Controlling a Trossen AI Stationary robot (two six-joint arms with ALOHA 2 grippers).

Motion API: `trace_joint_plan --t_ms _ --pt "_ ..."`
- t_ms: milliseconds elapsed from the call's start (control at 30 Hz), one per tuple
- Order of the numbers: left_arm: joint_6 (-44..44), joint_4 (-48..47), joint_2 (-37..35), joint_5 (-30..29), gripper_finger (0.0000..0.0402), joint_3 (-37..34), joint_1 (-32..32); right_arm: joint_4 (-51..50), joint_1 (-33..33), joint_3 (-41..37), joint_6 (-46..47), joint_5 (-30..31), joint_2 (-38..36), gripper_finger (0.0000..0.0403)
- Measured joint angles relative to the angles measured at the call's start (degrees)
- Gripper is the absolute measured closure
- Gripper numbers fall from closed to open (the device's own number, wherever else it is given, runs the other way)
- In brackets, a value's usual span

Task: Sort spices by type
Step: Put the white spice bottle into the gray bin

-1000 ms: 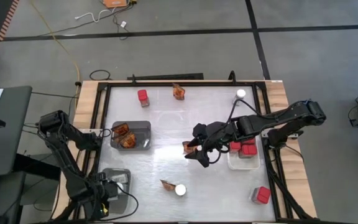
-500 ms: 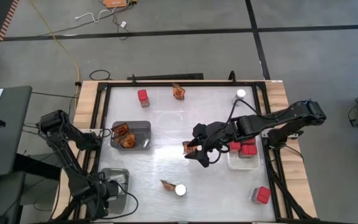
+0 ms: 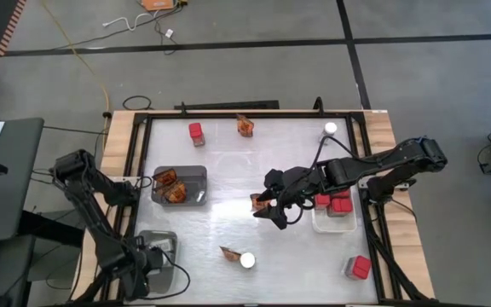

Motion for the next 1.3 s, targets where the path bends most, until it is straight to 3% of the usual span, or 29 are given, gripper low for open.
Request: trace_joint_plan --t_ms 333,767,1300 --pt "-3.3 0.4 -4.2 -1.6 0.0105 0.0 1.2 0.0 0.0 0.0 0.0 0.0 0.0 0.0097" --pt "-9.8 0.5 -4.1 -4.9 0.0106 0.0 1.2 -0.1 0.1 0.0 0.0 0.0 0.0 0.0097" --pt "-9.8 -0.6 -4.1 -1.2 0.0107 0.0 0.8 -0.1 0.1 0.0 -0.9 0.0 0.0 0.0097"
